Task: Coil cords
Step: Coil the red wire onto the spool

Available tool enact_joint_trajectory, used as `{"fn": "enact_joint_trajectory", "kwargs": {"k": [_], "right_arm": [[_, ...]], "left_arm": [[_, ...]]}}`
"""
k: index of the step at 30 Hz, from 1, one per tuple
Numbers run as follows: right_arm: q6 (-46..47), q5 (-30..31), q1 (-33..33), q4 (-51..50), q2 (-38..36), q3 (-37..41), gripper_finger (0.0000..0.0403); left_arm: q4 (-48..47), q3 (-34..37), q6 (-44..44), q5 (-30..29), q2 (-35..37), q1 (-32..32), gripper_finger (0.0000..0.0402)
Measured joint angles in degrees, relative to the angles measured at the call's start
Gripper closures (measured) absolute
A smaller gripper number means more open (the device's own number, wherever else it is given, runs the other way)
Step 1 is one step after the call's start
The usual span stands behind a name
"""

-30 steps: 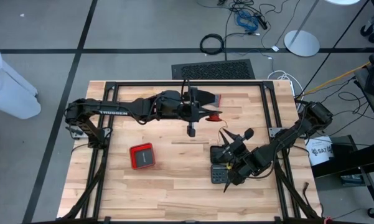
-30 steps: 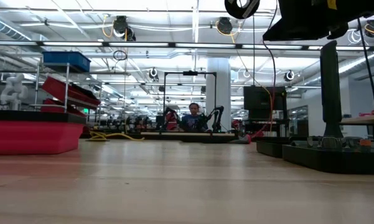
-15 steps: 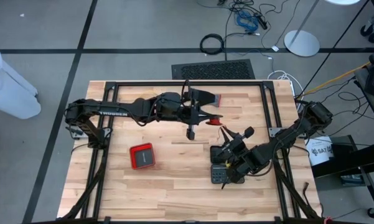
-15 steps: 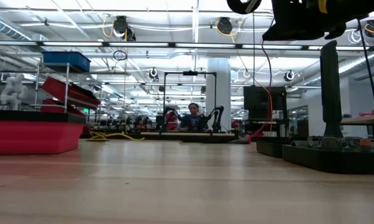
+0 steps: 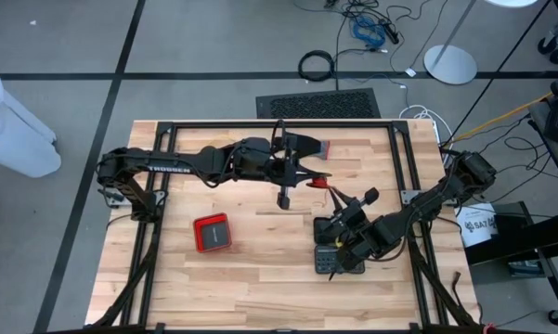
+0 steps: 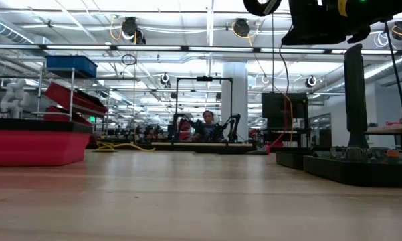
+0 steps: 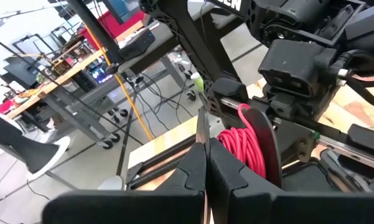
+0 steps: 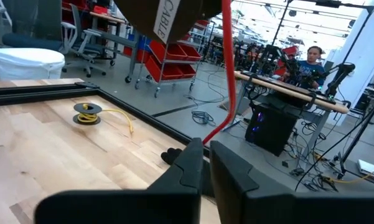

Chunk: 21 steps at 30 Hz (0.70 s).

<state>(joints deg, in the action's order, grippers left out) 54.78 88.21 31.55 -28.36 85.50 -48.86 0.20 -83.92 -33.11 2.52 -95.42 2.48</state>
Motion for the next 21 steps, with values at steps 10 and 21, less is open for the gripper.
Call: {"fn": "enact_joint_trajectory", "kwargs": {"k": [10,21], "right_arm": [[0.04,-1.12,0.02,0.98,0.02,0.00,0.0337],[-0.41,-4.59,0.47,3.61,-0.01,0.00,0.0335]], "left_arm": [[-0.21,0.00,0.03,-0.02,0.00,0.00,0.0401],[-0.54,0.00,0.01,0.10,0.00,0.00,0.0401]]}}
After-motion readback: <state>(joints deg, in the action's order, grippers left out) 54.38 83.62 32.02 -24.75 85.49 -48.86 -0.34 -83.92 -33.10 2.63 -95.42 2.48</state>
